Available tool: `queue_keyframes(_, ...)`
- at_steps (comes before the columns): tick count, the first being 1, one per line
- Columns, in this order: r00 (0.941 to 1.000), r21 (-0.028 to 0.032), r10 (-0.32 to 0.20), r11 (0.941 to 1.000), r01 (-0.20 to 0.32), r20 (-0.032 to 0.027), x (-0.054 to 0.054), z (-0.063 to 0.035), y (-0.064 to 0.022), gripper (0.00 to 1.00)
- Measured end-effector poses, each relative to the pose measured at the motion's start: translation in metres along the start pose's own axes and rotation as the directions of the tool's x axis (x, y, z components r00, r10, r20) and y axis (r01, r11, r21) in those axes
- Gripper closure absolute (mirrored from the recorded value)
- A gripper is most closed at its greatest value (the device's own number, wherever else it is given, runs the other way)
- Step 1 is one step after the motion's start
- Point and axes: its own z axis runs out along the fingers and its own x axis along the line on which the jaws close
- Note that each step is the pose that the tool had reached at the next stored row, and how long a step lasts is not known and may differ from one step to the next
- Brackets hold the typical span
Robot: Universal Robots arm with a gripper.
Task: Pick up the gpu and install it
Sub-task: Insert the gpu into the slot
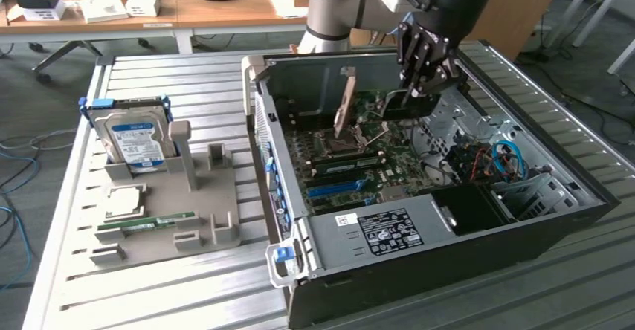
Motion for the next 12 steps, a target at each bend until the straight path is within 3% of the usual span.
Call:
queue_keyframes(2,1.0000,0.0008,0.000,1.0000,0.000,0.0089,0.0001,0.0011,0.0003,0.74)
queue_keyframes(12,1.0000,0.0009,0.000,1.0000,0.000,0.0094,0.0013,0.0013,0.0023,0.74)
